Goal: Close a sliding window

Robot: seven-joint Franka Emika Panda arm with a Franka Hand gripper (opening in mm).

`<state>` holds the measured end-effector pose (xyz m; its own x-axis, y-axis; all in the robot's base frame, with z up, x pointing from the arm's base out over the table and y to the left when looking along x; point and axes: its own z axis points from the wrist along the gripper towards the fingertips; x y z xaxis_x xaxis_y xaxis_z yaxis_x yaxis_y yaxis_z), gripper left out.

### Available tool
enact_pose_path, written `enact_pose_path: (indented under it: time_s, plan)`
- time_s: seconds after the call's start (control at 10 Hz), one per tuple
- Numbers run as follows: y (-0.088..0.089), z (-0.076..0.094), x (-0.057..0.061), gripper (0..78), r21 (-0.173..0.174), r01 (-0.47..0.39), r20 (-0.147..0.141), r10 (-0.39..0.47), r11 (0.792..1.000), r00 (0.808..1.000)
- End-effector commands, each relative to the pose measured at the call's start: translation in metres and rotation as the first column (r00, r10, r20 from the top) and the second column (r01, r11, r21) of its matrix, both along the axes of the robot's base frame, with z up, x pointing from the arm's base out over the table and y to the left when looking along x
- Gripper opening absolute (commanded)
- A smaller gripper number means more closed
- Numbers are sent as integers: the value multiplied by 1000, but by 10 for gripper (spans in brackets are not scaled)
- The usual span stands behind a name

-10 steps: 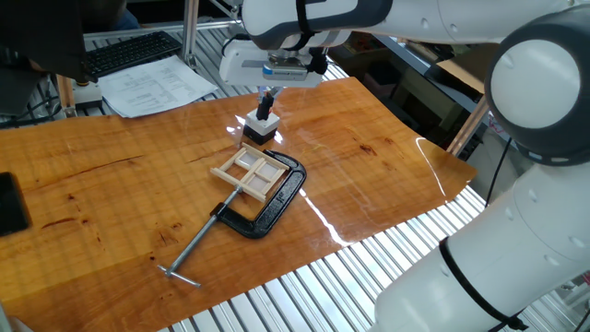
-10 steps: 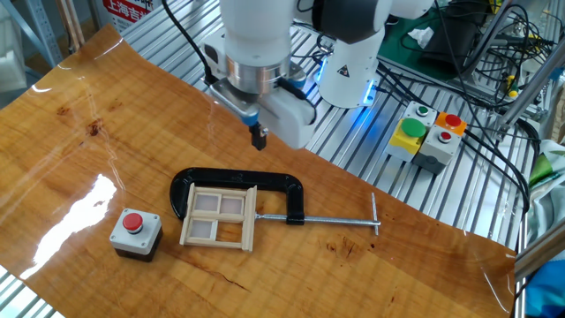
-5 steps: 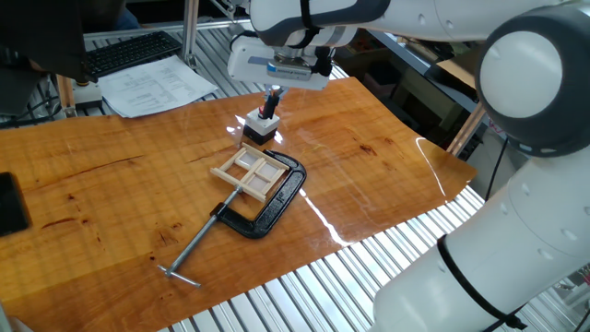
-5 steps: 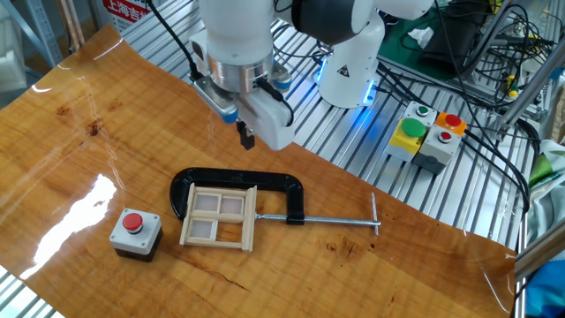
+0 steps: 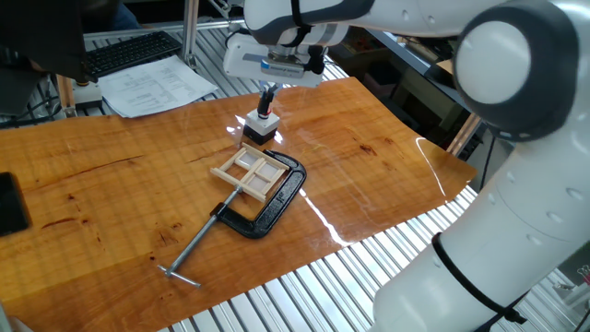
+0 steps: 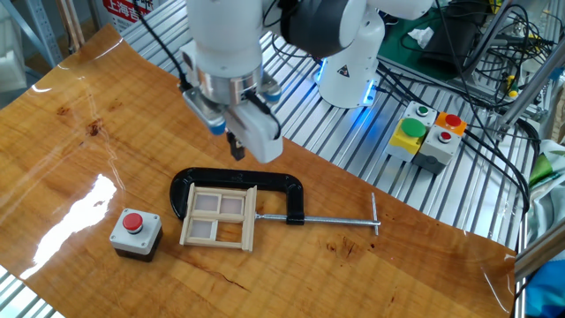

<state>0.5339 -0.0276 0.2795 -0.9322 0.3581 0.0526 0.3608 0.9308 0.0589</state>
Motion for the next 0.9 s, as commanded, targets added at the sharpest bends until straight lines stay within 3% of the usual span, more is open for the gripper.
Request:
enact_pose_path:
  time_s: [0.1, 0.3, 0.6, 0.7, 0.9]
  plan:
    - [-1, 2, 10, 0, -7, 11, 13, -11, 1000, 1000]
    - [-2, 3, 14, 0, -13, 27, 14, -27, 1000, 1000]
    - [-2, 3, 14, 0, -11, 59, 66, -59, 998, 996]
    - [-2, 3, 14, 0, -18, 113, 63, -112, 993, 992]
    - [-2, 3, 14, 0, -15, 143, 56, -142, 990, 988]
